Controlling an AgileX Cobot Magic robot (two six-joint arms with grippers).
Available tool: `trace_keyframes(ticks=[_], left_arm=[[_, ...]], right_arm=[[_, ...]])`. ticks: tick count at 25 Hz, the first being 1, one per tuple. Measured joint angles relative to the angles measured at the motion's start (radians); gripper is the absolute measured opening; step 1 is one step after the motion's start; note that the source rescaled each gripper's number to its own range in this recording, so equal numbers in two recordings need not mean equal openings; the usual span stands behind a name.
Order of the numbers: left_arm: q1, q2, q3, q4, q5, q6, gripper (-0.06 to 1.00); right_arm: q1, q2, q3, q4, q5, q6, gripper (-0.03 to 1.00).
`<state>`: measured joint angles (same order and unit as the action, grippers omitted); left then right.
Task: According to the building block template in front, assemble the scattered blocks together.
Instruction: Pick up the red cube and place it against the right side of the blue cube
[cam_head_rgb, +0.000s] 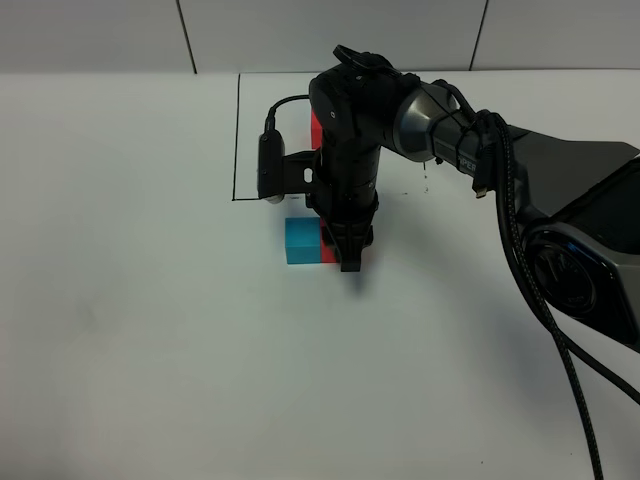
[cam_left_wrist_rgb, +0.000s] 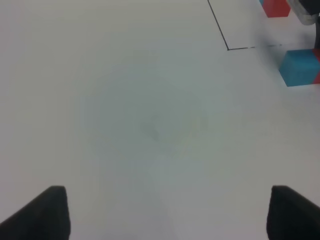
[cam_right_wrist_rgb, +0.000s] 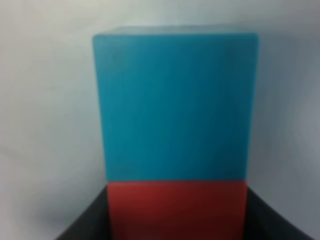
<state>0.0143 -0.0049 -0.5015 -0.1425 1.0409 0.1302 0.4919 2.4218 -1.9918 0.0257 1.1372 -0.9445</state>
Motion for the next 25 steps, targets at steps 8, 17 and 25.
trace_keyframes(ticks=[8,17,25], left_arm=[[0.0,0.0,0.0,0.0,0.0,0.0,0.68],[0.0,0.0,0.0,0.0,0.0,0.0,0.68],[0.0,0.0,0.0,0.0,0.0,0.001,0.68]], right_arm=[[0.0,0.001,-0.001,0.001,0.0,-0.001,0.02],[0.0,0.001,-0.001,0.001,0.0,-0.001,0.02],[0.0,0.003,-0.001,0.005,-0.001,0.0,0.08]])
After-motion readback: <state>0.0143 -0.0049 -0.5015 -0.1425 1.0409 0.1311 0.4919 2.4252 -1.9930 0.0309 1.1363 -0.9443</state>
